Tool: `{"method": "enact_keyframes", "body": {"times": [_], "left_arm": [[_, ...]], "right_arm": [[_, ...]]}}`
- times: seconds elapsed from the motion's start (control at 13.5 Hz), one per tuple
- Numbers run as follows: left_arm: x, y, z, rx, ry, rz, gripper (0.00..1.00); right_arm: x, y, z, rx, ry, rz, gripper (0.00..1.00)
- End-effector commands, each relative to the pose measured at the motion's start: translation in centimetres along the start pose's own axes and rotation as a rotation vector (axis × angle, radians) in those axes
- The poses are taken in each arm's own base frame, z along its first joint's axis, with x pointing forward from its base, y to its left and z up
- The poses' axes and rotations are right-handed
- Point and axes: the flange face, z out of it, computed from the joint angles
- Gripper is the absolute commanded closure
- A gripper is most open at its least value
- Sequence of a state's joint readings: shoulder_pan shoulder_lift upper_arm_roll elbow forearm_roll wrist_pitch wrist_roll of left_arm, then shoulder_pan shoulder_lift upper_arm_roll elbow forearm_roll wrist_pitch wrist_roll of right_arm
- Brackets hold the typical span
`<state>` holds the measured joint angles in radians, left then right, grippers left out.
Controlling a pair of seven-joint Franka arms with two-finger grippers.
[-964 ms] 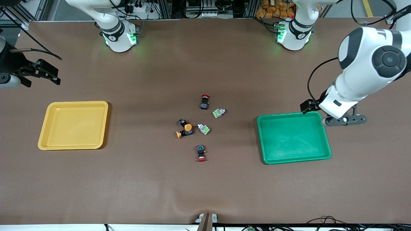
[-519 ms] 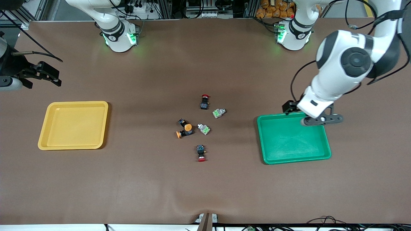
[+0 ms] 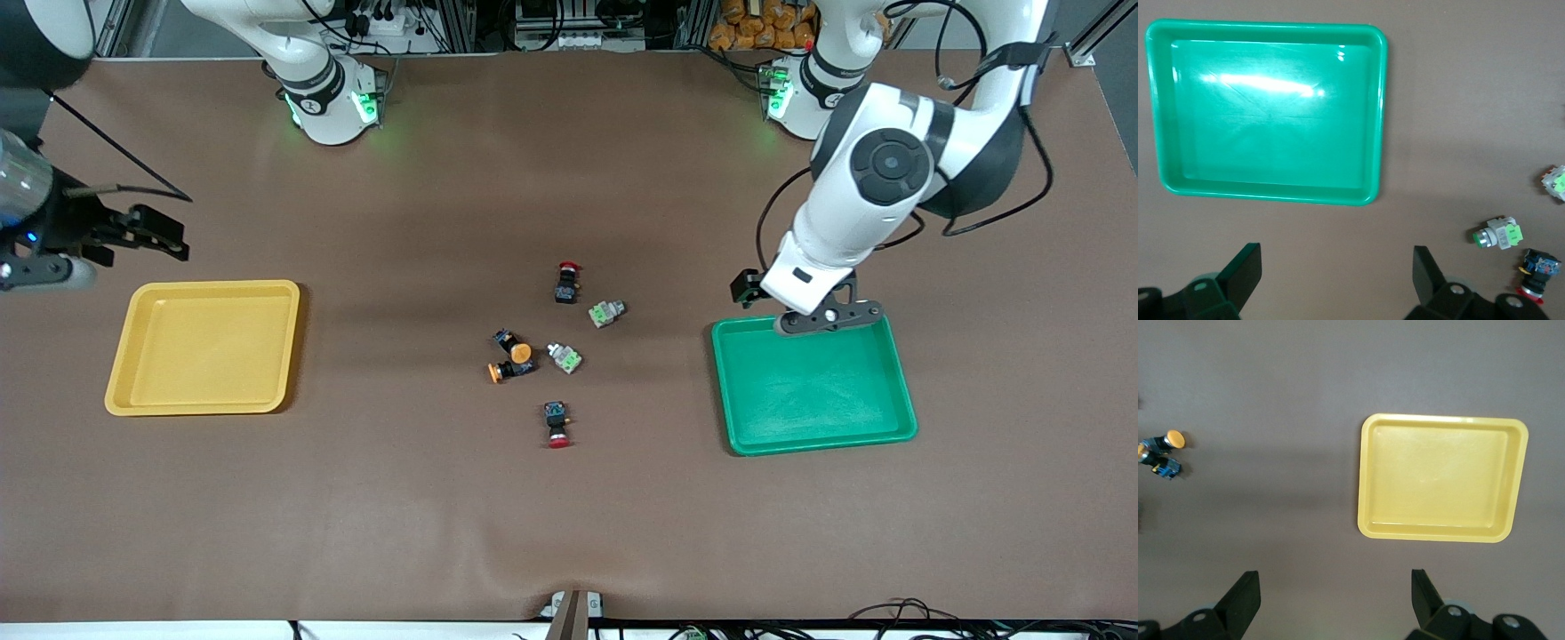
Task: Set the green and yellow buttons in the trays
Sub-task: 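Move the left gripper over the green tray toward the buttons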
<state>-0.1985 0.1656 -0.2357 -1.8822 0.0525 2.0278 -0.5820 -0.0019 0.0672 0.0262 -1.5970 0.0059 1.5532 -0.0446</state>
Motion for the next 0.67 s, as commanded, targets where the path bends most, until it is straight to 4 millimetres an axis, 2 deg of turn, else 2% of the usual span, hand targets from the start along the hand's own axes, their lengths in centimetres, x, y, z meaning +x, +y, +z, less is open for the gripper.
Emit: {"method": "enact_keyframes", "body": {"times": [0.0, 0.3, 0.45, 0.59], "left_arm": [[-0.3, 1.1, 1.5, -0.021, 0.012, -0.007, 0.00], [-1.4, 4.7, 4.8, 0.005, 0.033, -0.055, 0.00], [-3.1, 7.9, 7.5, 0.044, 0.053, -0.108, 0.00], [-4.0, 10.2, 10.7, 0.060, 0.038, -0.176, 0.00]], "right_arm": [[1.8, 0.6, 2.9, -0.009, -0.063, 0.009, 0.00], [1.8, 1.5, 2.9, -0.007, -0.060, 0.024, 0.00], [2.3, 1.4, 3.2, -0.007, -0.055, 0.023, 0.00], [2.4, 0.7, 2.3, 0.004, -0.038, 0.028, 0.00]]}}
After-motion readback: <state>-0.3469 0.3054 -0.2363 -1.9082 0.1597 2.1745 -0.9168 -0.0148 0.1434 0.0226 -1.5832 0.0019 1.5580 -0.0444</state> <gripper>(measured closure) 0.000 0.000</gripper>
